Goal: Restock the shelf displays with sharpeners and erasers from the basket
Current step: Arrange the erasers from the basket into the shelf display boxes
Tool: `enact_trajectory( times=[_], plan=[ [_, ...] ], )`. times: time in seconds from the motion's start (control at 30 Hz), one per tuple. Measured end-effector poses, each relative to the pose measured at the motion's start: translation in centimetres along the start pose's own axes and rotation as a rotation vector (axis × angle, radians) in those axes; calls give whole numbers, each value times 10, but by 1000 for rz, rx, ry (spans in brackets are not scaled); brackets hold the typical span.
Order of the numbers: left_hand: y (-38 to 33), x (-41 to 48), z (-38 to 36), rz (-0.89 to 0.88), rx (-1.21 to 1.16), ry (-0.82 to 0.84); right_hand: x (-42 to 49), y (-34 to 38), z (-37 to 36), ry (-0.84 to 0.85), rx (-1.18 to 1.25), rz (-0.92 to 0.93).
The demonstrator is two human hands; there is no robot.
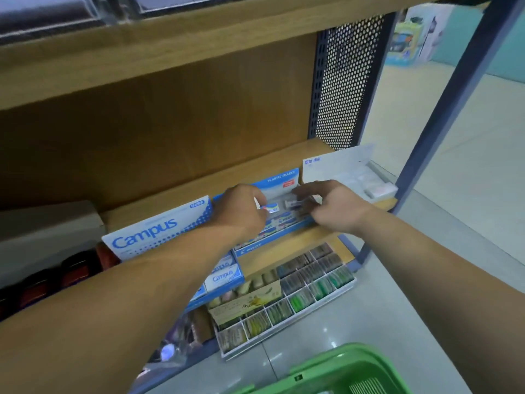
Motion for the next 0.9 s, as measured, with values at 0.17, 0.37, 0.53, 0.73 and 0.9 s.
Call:
enact_trajectory(
  times=[0.17, 0.37, 0.53, 0.73, 0.9],
  plan=[
    [-8, 18, -11, -47, 74, 15, -6, -10, 29, -240, 156, 23],
    [-18, 19, -21, -127, 101, 77, -12, -20, 22, -86, -80, -107],
    [-20, 21, -25, -126, 105, 147, -18, -15, 21, -48, -109, -87],
    [-11, 22, -12, -64, 35, 154, -21, -16, 26, -105, 6, -83],
    [-12, 16, -21, -76, 84, 214, -25, -19, 17, -77, 9, -95]
  ],
)
Point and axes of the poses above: each hand's wrist, its own x-axis towards the middle knuckle, its own z-axis out of the back of the hand, y = z × x, the point moved 9 cm from there along x, towards the middle knuckle, and after that the axes turned 1 degree about x, right-handed, at the moved point
